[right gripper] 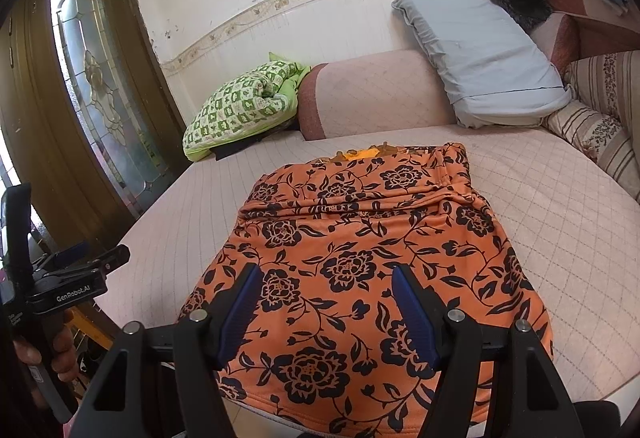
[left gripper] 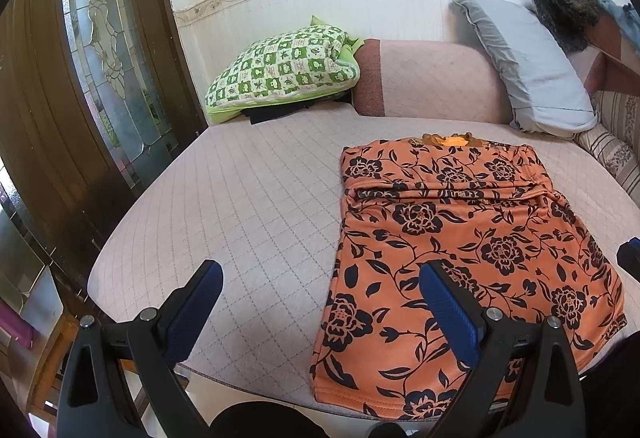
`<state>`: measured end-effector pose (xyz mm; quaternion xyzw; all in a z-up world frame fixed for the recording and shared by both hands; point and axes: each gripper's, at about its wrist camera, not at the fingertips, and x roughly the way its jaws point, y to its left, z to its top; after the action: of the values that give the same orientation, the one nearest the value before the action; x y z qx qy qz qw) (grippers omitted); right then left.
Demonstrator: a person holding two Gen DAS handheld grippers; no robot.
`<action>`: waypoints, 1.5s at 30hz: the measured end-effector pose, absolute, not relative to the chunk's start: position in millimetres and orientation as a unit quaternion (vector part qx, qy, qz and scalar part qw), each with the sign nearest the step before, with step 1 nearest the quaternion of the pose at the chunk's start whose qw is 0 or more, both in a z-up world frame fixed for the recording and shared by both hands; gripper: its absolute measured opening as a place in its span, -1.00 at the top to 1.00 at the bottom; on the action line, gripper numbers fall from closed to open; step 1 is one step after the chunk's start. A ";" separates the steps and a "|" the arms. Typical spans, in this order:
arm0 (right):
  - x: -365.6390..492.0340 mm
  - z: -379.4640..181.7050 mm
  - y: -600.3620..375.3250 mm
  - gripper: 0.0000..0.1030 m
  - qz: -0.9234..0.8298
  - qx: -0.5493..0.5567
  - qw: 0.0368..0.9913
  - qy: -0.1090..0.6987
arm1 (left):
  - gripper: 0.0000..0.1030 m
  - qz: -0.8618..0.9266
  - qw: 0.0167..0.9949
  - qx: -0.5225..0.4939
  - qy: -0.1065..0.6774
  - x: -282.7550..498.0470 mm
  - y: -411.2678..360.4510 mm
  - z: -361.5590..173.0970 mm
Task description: Fold small clothes
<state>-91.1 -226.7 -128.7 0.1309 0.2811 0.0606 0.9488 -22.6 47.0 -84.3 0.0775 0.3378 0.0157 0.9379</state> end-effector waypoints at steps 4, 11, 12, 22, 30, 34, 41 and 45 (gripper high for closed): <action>-91.6 -129.0 -226.6 -0.36 0.060 0.131 0.949 0.281 | -0.91 0.015 0.938 0.076 0.339 -23.0 47.5 -84.5; -93.6 -129.8 -226.1 -0.36 0.059 0.132 0.949 0.280 | -0.91 0.016 0.938 0.076 0.337 -23.9 48.2 -84.4; -94.6 -129.9 -225.5 -0.36 0.058 0.132 0.949 0.280 | -0.91 0.016 0.938 0.076 0.337 -24.1 48.1 -84.5; -96.5 -130.0 -226.8 -0.36 0.057 0.135 0.949 0.280 | -0.91 0.017 0.938 0.076 0.338 -25.6 46.6 -85.5; -98.6 -129.3 -227.5 -0.36 0.056 0.136 0.949 0.278 | -0.91 0.017 0.938 0.076 0.338 -27.0 45.4 -85.0; -98.5 -128.8 -227.7 -0.36 0.056 0.137 0.949 0.280 | -0.91 0.017 0.937 0.076 0.340 -26.4 45.2 -86.0; -98.2 -127.3 -227.9 -0.36 0.056 0.134 0.949 0.278 | -0.91 0.018 0.938 0.073 0.339 -25.1 46.4 -85.3; -97.9 -125.5 -229.6 -0.36 0.054 0.134 0.950 0.275 | -0.91 0.018 0.938 0.072 0.339 -24.7 47.2 -85.2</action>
<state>-97.9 -229.6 -125.5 0.1340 0.2755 0.0544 0.9504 -24.7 47.2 -85.2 0.0723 0.3390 0.0177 0.9379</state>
